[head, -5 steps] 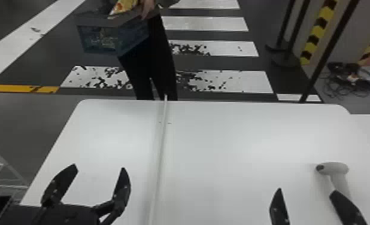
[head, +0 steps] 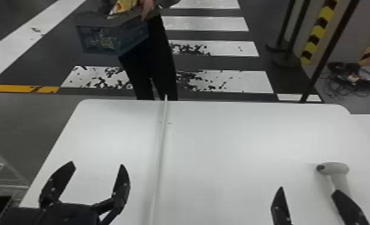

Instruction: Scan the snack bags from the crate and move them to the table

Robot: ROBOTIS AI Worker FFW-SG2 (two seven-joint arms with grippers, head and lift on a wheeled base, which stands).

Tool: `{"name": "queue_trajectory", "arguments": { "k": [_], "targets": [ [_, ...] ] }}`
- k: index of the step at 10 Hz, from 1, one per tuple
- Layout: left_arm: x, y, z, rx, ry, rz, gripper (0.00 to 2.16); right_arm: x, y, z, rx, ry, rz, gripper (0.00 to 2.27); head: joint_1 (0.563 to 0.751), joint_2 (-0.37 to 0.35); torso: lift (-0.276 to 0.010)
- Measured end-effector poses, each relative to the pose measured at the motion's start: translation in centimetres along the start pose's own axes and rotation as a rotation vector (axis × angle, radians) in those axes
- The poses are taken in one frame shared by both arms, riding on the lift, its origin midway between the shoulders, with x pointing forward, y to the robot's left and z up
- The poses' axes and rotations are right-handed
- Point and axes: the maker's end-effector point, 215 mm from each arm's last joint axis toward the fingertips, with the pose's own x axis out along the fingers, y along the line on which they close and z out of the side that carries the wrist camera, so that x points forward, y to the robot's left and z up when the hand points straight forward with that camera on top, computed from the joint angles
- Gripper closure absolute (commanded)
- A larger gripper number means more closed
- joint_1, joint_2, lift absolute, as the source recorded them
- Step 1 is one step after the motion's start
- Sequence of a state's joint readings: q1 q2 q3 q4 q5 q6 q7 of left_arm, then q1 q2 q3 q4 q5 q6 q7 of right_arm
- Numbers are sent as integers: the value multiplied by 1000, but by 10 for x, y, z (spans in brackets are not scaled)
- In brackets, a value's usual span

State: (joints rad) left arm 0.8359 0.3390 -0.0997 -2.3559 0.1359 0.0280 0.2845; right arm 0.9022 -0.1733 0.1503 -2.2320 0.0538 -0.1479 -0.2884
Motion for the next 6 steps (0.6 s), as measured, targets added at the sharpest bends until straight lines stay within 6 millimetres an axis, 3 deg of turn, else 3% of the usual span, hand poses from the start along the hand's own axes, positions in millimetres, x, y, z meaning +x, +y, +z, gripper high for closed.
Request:
{"name": "queue_trajectory", "arguments": {
  "k": [6],
  "targets": [
    [0,-2,-2,-9,5,-12,26,-2,0,1,1,-1,1,73,695,21,-95]
  ]
}}
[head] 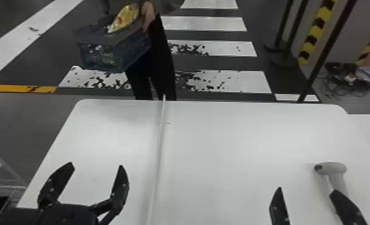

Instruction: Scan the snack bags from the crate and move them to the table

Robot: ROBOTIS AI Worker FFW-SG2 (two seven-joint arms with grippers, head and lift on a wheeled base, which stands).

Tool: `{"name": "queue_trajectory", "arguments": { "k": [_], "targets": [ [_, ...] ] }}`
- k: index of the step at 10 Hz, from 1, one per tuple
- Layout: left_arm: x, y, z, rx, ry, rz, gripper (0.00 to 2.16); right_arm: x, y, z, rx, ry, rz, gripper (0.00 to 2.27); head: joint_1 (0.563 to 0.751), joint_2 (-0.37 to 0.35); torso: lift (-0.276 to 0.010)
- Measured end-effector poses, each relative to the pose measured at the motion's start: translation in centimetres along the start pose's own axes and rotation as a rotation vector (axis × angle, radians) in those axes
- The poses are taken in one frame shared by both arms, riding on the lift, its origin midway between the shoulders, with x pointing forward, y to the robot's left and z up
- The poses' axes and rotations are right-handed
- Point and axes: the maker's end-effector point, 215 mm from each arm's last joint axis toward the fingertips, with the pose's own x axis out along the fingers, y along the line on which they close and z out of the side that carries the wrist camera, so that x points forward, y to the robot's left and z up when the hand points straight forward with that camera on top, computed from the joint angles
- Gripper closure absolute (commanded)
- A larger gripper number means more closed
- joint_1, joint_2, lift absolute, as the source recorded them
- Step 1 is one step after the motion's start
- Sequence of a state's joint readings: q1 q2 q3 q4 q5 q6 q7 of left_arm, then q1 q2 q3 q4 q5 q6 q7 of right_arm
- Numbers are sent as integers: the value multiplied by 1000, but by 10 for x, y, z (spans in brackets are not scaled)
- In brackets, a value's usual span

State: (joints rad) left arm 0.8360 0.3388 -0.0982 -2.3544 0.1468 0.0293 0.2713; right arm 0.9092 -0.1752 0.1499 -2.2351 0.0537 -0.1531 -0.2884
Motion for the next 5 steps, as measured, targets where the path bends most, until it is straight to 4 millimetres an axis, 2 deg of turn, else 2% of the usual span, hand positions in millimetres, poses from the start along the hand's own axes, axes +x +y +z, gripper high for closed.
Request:
{"name": "queue_trajectory", "arguments": {
  "k": [5],
  "targets": [
    [-1,-1,6,-8,-23,-5,29,-3,1,2,-4,-6,3,83,695,20,-95]
  ]
}}
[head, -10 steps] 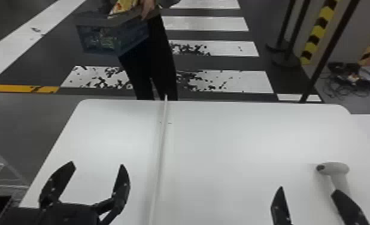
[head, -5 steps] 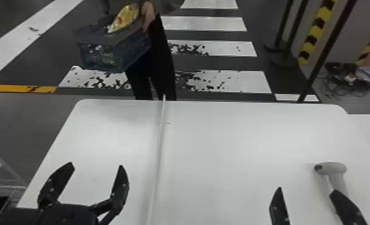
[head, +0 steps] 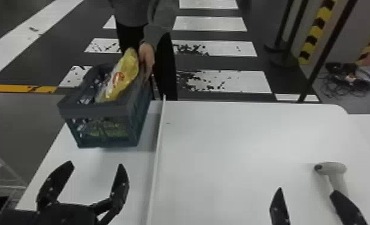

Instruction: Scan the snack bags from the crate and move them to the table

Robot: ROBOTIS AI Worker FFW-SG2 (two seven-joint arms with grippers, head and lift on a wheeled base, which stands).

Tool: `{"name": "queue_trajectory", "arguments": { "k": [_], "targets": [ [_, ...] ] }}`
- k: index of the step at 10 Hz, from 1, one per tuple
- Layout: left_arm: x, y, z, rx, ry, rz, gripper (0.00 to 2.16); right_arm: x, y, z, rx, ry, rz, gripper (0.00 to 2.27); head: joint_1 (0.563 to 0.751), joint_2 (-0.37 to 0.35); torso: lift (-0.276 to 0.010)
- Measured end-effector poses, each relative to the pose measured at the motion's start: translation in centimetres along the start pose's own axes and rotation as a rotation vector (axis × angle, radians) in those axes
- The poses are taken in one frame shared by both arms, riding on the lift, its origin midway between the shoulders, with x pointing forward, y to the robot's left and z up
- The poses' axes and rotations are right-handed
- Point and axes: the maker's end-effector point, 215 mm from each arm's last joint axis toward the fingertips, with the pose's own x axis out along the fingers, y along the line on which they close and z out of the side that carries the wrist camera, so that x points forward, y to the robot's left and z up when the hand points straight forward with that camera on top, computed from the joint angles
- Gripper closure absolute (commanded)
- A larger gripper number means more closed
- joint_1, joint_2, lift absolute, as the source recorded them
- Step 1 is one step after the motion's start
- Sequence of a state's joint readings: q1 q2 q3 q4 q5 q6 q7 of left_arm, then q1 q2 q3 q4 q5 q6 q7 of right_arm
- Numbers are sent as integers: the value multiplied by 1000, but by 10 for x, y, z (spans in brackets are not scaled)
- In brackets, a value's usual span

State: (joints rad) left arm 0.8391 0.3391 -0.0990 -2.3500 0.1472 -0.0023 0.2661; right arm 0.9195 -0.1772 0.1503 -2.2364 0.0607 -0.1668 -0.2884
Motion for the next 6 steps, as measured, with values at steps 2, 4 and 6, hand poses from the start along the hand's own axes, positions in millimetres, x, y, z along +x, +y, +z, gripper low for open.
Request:
{"name": "queue_trajectory", "arguments": {
  "k": [2,4,6],
  "targets": [
    [-1,0,1,0,-5,-2,33,-2,0,2,-3,-6,2,83,695,21,-95],
    [-1,0,2,0,-8,-4,33,-3,0,1,-5,-5,3,83,695,21,-95],
    [-1,0,-1,0,-6,-5,33,-3,0,1,-7,-6,4,83,695,21,-95]
  ]
}}
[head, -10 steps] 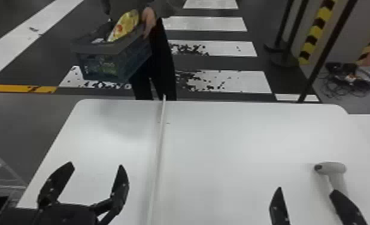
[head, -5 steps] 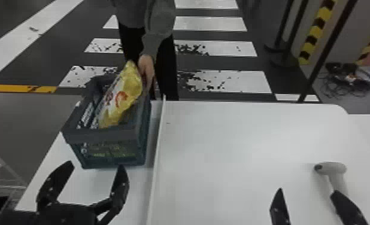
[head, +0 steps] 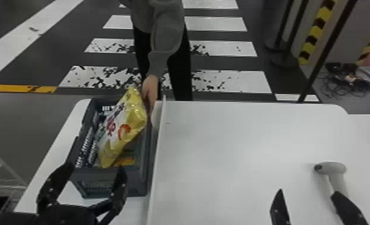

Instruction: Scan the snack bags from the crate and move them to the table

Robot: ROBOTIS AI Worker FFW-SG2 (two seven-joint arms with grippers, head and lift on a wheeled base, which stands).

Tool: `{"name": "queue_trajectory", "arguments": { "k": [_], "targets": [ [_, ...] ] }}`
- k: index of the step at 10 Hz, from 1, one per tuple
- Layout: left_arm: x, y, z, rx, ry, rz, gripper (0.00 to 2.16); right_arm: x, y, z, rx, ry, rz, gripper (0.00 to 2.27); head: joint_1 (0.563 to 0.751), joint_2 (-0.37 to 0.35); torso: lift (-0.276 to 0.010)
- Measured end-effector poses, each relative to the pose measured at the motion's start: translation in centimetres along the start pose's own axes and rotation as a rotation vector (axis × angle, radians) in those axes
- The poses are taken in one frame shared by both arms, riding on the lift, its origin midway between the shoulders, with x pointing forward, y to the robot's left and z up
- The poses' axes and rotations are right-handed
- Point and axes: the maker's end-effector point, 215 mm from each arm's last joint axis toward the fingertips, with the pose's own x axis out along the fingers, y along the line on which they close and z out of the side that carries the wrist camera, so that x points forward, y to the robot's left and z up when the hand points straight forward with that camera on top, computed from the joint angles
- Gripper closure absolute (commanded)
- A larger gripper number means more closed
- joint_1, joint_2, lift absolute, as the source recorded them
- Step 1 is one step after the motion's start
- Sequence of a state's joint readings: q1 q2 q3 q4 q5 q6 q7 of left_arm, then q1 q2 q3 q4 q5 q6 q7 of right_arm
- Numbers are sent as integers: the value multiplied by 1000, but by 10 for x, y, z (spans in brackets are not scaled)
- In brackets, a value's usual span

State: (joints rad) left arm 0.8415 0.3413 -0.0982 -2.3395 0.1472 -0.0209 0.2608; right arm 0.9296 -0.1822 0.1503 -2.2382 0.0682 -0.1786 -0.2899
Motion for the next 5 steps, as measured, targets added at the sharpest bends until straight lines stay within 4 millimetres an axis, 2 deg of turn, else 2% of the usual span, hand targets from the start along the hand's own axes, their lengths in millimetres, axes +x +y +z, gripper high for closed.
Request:
{"name": "queue_trajectory", "arguments": {
  "k": [5],
  "targets": [
    [2,2,-2,-4,0,-6,33,0,0,0,-4,-1,1,83,695,26,-95]
  ]
}}
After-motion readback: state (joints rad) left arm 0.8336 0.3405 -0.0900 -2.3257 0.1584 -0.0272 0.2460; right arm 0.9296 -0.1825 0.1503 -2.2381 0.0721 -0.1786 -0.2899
